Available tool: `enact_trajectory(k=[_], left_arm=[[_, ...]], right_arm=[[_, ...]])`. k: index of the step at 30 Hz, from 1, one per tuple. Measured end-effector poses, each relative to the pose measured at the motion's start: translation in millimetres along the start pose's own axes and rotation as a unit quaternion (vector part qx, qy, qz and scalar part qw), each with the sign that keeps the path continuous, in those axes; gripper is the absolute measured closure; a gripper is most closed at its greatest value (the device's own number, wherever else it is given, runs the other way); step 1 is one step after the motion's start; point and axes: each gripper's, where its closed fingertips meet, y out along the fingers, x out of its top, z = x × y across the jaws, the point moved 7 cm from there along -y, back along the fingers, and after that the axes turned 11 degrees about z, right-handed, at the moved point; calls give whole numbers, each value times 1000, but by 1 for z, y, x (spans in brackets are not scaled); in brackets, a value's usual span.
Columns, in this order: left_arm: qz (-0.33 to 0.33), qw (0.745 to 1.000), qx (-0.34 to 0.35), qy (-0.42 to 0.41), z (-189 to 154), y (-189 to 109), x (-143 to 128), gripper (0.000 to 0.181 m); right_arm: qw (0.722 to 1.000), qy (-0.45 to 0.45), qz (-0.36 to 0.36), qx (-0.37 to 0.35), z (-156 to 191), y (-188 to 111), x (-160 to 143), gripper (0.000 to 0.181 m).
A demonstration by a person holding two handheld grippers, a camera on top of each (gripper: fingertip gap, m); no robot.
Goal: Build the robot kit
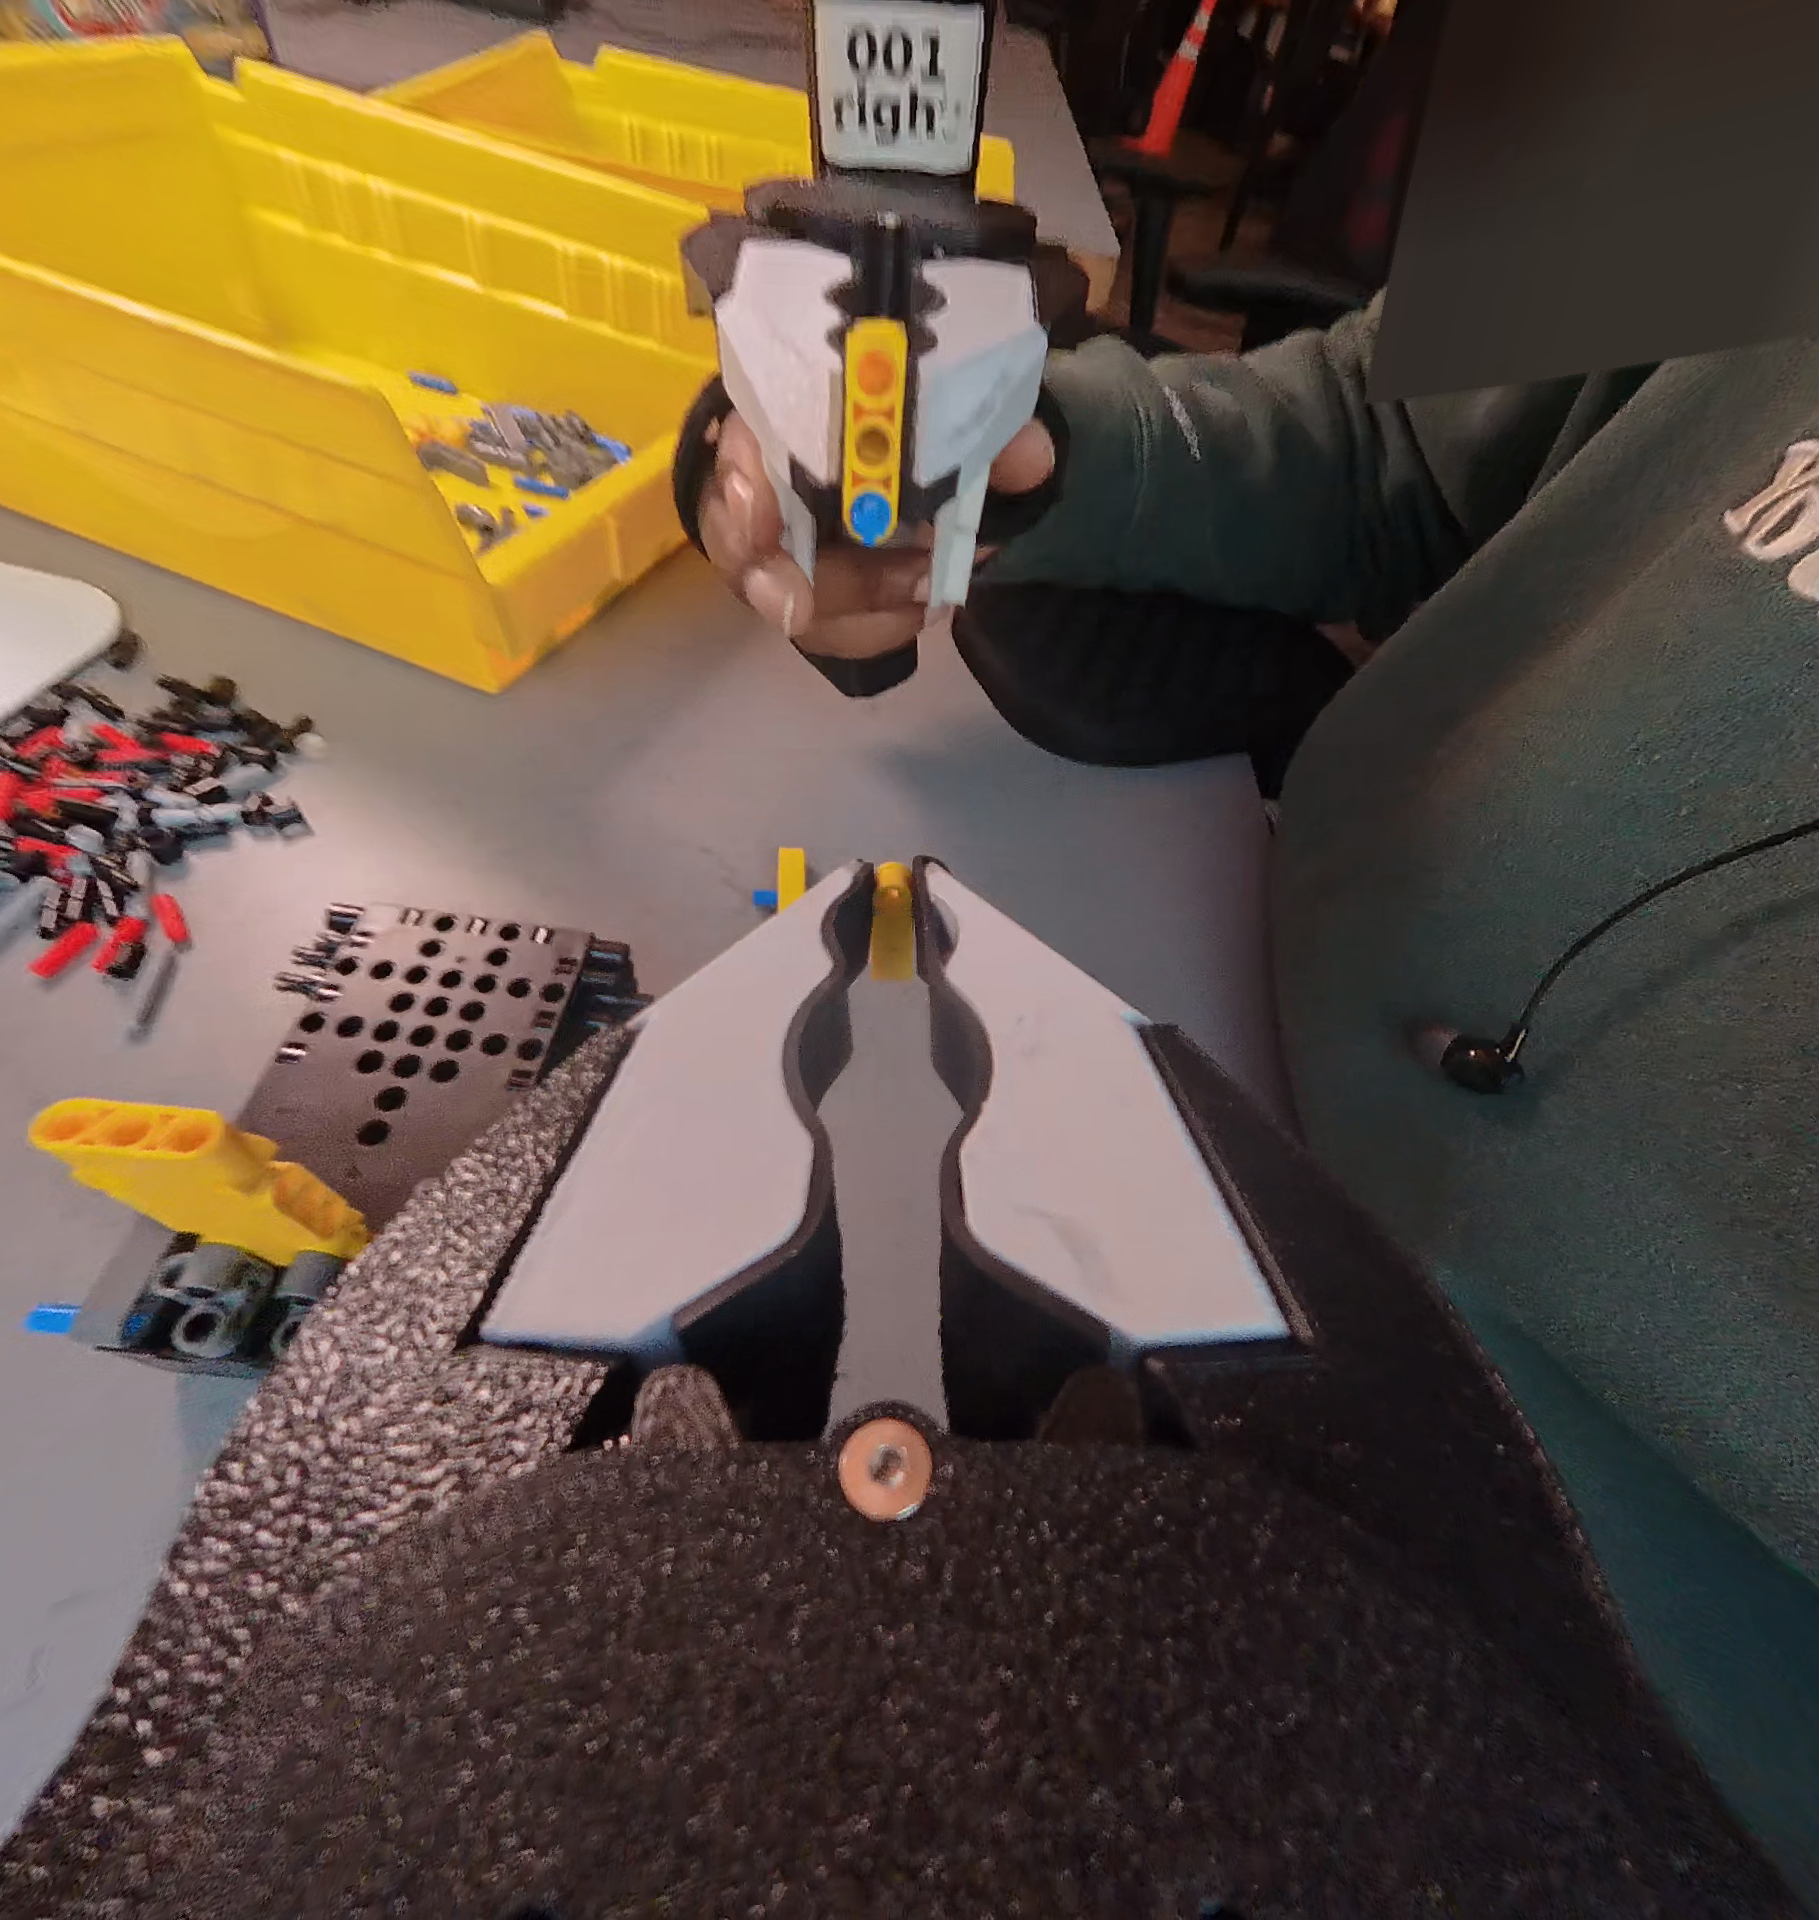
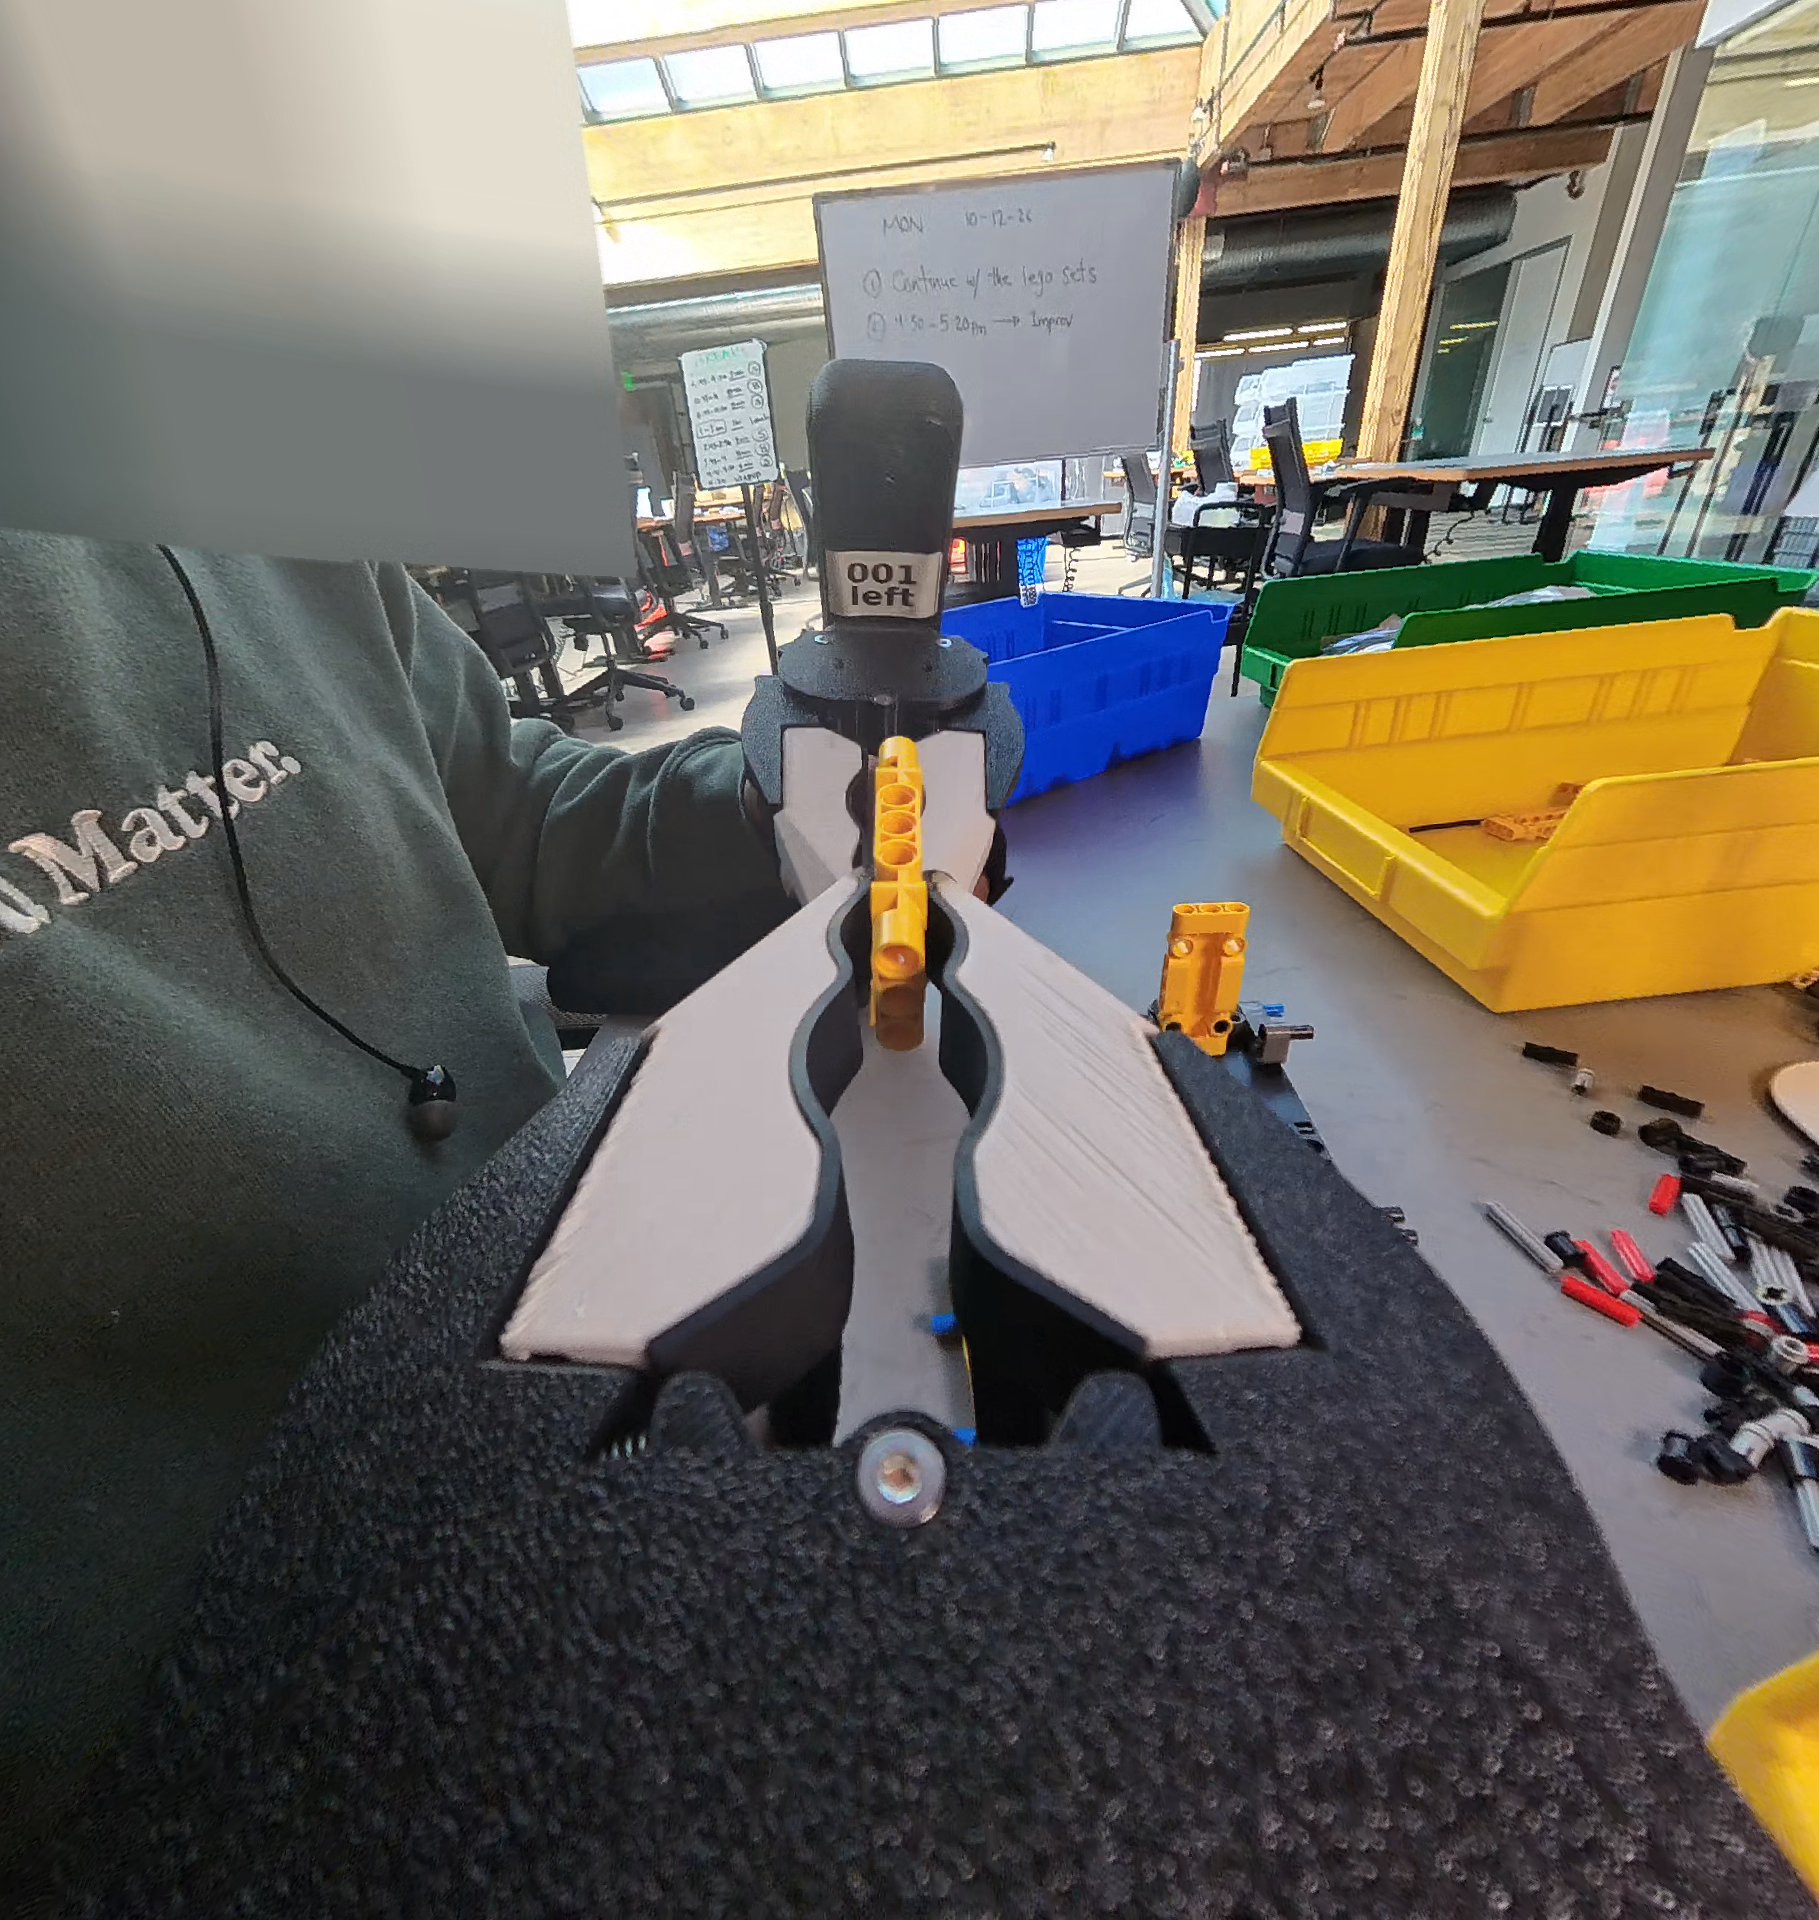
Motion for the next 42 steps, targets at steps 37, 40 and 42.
enact_trajectory(k=[37, 40, 42], left_arm=[[17, 999, 10, 28, -1, 5, 11, 177], [17, 999, 12, 27, -2, 4, 12, 177], [16, 1000, 3, 16, -2, 5, 11, 178]], right_arm=[[995, -3, 98, 6, 4, 12, -29, 174], [995, -4, 97, 4, 5, 12, -29, 174], [995, -12, 104, 2, 6, 12, -29, 174]])
